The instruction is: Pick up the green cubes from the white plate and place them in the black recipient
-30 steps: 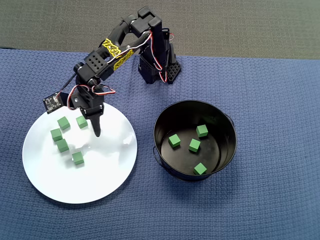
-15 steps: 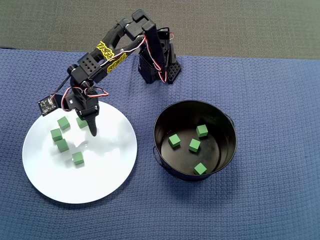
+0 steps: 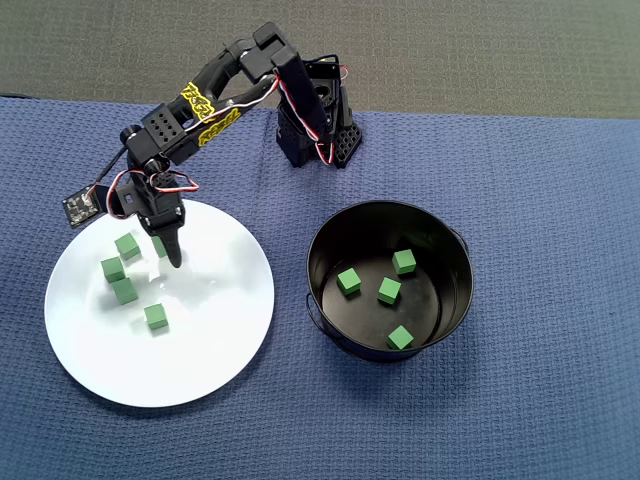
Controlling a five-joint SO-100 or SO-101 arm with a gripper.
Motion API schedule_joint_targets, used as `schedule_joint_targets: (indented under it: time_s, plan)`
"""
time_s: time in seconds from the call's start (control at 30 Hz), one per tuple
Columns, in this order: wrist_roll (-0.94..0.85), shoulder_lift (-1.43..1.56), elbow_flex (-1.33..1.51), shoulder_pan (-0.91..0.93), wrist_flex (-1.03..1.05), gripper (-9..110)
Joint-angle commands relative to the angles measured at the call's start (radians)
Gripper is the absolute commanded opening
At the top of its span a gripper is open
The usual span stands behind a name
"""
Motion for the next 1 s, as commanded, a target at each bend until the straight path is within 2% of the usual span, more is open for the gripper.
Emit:
schedule_joint_targets:
  time_s: [0.0, 0.57, 0.63, 0.73, 0.97]
  plan:
    - [-0.018, -0.008, -0.081, 0.008, -0.005, 31]
    - [0.052, -0.037, -0.104, -0.029, -0.044, 21]
    - [0.058, -0.032, -0.095, -0.031, -0.051, 19]
    - [0.069, -0.031, -0.08, -0.035, -0.064, 7]
    - [0.072, -0.023, -0.054, -0.037, -0.081, 2]
